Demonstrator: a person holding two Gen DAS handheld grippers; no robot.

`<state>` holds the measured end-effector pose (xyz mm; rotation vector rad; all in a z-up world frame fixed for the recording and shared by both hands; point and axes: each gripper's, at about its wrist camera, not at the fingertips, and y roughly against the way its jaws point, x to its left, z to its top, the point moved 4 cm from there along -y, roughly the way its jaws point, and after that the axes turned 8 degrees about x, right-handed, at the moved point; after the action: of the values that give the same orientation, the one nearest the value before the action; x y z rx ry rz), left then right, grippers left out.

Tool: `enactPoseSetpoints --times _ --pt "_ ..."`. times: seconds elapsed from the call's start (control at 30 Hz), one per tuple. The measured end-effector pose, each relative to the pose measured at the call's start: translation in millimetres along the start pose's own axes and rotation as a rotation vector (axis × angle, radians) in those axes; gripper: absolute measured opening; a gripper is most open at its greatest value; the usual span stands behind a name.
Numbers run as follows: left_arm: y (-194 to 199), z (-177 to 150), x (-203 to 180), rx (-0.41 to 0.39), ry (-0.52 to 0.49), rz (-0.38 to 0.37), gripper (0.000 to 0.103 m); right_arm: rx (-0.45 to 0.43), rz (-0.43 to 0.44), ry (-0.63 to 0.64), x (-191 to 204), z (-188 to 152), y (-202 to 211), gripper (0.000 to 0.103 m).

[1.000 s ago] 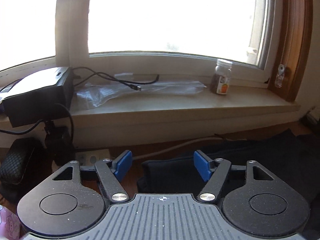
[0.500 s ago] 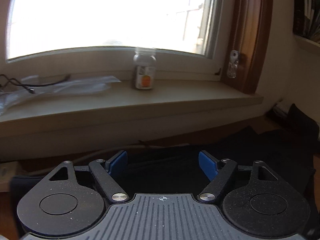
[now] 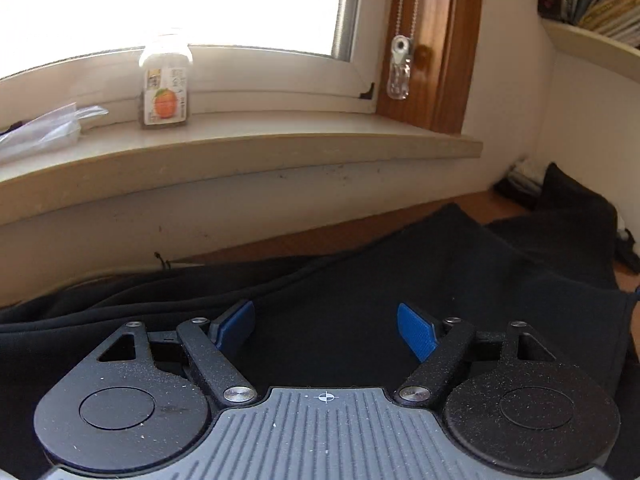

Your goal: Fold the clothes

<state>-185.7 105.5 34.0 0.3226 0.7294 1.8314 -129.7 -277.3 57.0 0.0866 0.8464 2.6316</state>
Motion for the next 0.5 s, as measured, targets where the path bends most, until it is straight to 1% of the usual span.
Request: enactPoseSetpoints --times 0.07,0.13,0.23,0.27,0.3,0.33,0.4,0.43,0.5 --pt "0 0 0 0.004 0.000 0.002 0.082 0.004 -0.001 -0.011 -7 -4 -4 0.045" --pt "1 0 -1 0.009 -0.007 0.010 0.082 0.004 -0.002 -0.005 -1 1 -20 0.045" --pt "1 0 -2 0.009 -0.015 0.018 0.082 0.019 -0.058 0.008 -3 6 -38 0.043" --pt "1 0 -2 0.009 -0.016 0.020 0.082 0.027 -0.073 0.011 -4 6 -40 0.019" --pt "1 1 -2 0.011 -0.016 0.022 0.082 0.040 -0.090 0.014 -7 6 -38 0.011" --pt "0 1 -2 0.013 -0.015 0.024 0.082 0.044 -0.102 0.021 -10 6 -31 0.011" --pt "0 0 -1 0.016 -0.016 0.022 0.082 0.031 -0.098 0.026 -14 5 -7 0.011" --pt "0 0 -2 0.018 -0.020 0.020 0.082 0.040 -0.093 0.031 -14 0 -1 0.012" --pt "-1 0 -3 0.021 -0.027 0.018 0.082 0.090 -0.090 0.068 -11 -14 -4 0.012"
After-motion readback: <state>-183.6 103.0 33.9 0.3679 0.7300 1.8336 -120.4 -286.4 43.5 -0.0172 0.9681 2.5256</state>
